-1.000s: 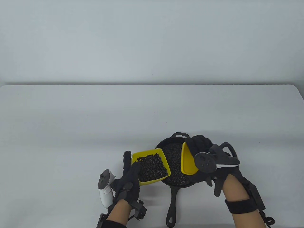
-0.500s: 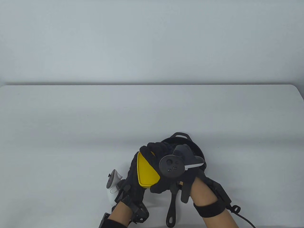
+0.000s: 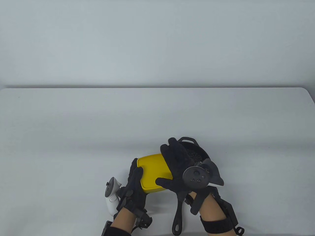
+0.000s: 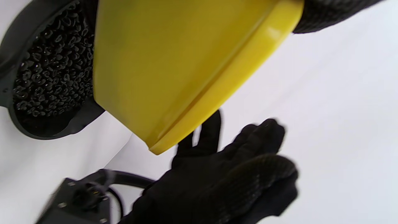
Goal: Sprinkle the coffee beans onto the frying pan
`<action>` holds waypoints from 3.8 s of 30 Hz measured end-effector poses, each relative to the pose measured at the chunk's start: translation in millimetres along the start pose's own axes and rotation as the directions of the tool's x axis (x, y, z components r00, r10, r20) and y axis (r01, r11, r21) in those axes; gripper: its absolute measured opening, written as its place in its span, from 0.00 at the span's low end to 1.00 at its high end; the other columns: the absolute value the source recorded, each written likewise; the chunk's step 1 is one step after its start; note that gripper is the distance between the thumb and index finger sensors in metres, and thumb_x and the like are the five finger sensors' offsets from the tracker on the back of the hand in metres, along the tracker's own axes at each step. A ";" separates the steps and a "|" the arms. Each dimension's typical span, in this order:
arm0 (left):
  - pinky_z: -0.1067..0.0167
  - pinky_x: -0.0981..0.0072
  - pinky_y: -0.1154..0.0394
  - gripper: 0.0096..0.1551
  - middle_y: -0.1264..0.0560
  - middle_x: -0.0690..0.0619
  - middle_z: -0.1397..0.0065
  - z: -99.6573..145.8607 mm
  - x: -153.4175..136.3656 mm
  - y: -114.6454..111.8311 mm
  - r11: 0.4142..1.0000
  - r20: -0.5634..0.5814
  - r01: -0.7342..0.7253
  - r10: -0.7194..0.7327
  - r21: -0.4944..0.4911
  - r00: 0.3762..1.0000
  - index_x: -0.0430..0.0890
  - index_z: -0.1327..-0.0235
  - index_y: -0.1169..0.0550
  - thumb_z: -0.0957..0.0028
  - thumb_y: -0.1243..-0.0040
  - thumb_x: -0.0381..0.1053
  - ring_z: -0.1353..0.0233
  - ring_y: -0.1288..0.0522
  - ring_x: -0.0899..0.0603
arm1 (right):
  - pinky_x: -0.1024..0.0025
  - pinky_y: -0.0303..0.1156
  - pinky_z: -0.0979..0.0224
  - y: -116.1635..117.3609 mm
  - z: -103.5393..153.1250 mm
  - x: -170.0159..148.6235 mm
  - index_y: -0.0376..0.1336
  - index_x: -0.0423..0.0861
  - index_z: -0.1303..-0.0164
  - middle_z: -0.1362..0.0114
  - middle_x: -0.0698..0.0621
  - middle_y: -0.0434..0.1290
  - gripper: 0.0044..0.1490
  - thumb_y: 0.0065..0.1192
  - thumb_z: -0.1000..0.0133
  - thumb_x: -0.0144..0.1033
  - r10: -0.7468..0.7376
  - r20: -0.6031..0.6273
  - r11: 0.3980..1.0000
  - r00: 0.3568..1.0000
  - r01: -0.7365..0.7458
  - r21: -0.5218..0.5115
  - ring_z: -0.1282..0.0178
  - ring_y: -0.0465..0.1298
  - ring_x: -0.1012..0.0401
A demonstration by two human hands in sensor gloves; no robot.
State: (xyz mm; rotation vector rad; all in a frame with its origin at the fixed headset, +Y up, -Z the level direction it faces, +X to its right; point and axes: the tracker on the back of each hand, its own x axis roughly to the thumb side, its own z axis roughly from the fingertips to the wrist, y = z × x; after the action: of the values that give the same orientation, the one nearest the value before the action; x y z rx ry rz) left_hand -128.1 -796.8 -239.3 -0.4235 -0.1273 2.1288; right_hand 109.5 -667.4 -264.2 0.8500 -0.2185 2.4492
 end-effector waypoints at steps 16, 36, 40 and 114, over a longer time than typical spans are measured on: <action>0.27 0.42 0.36 0.61 0.65 0.38 0.19 -0.9 4.9 -13.0 0.983 0.058 0.109 -0.102 -0.144 0.993 0.63 0.32 0.76 0.53 0.58 0.86 0.22 0.44 0.26 | 0.68 0.81 0.57 68.3 33.2 -46.0 0.13 0.45 0.27 0.28 0.31 0.16 0.54 0.34 0.32 0.62 -0.818 -0.180 0.570 0.547 0.814 -0.116 0.52 0.77 0.45; 0.45 0.53 0.24 0.47 0.42 0.33 0.28 3.0 13.3 -5.2 0.916 -0.051 0.400 -0.401 -0.026 0.915 0.55 0.25 0.67 0.44 0.66 0.72 0.39 0.27 0.32 | 0.45 0.72 0.41 52.6 38.5 -47.9 0.21 0.44 0.21 0.21 0.35 0.22 0.56 0.41 0.34 0.66 -0.490 -0.124 0.871 0.863 0.482 -0.091 0.36 0.67 0.31; 0.44 0.53 0.23 0.46 0.48 0.31 0.25 7.4 22.5 8.6 0.894 -0.072 0.437 -0.432 0.094 0.899 0.53 0.24 0.65 0.41 0.63 0.70 0.39 0.26 0.32 | 0.40 0.65 0.33 35.8 40.5 -43.8 0.24 0.46 0.18 0.19 0.36 0.25 0.55 0.43 0.35 0.64 -0.108 -0.092 0.993 0.990 0.103 -0.057 0.28 0.61 0.29; 0.21 0.50 0.75 0.47 0.69 0.68 0.16 9.5 48.6 -33.9 -0.284 -0.323 0.950 -0.918 0.128 -0.231 0.75 0.26 0.58 0.56 0.52 0.76 0.13 0.74 0.48 | 0.44 0.16 0.42 27.8 55.3 -86.9 0.26 0.41 0.19 0.26 0.40 0.17 0.55 0.45 0.35 0.61 0.264 -0.456 0.914 0.850 -0.069 0.400 0.31 0.17 0.39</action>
State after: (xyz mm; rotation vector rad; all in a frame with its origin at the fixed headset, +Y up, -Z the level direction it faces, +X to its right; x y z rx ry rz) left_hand -129.4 -737.0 -234.1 -0.0499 0.0073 0.3083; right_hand 181.1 -746.0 -273.4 0.3047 0.3933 2.8306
